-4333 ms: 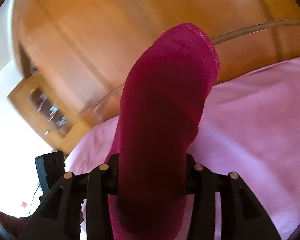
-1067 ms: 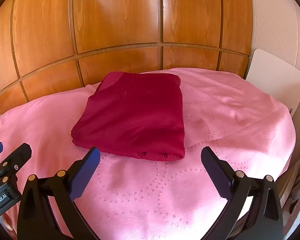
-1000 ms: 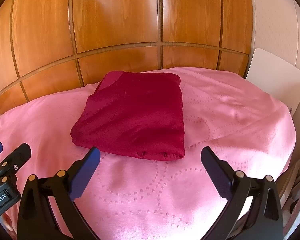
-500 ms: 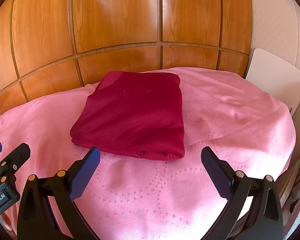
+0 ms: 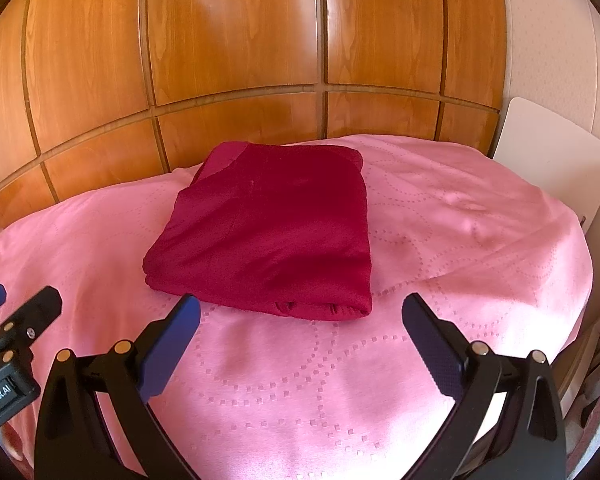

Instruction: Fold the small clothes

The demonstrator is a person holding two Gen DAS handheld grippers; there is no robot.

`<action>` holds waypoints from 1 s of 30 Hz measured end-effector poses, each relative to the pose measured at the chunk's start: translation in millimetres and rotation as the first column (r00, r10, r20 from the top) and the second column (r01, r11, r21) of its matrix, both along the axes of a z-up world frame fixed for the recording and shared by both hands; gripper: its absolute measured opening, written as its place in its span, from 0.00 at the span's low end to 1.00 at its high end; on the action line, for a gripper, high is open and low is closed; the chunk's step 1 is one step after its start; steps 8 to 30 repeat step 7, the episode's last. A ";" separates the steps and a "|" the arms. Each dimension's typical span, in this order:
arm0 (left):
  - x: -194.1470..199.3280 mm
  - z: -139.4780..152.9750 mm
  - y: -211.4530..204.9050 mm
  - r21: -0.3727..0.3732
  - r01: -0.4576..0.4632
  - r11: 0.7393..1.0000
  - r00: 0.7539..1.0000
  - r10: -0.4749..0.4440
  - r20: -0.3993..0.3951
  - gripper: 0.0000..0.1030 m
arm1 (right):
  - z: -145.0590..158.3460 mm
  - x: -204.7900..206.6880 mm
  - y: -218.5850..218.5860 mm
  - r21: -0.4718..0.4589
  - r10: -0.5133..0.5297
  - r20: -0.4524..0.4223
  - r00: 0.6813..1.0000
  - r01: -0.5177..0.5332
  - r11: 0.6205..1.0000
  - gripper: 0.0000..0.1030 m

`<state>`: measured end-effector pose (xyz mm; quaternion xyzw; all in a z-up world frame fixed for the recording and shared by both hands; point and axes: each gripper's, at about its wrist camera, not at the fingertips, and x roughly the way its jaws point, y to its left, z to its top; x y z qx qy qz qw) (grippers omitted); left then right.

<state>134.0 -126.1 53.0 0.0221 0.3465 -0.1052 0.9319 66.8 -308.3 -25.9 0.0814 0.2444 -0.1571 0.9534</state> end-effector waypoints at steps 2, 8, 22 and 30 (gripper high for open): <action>0.7 -0.7 1.1 0.000 -0.007 1.000 1.000 0.007 -0.007 0.96 | 0.5 0.8 -0.6 0.001 -0.002 0.002 1.000 0.002 1.000 0.98; 1.6 -1.7 4.7 0.006 -0.024 1.000 1.000 0.024 0.000 0.96 | 0.9 2.6 -0.4 0.000 0.006 0.003 1.000 -0.006 1.000 0.98; 1.6 -1.7 4.7 0.006 -0.024 1.000 1.000 0.024 0.000 0.96 | 0.9 2.6 -0.4 0.000 0.006 0.003 1.000 -0.006 1.000 0.98; 1.6 -1.7 4.7 0.006 -0.024 1.000 1.000 0.024 0.000 0.96 | 0.9 2.6 -0.4 0.000 0.006 0.003 1.000 -0.006 1.000 0.98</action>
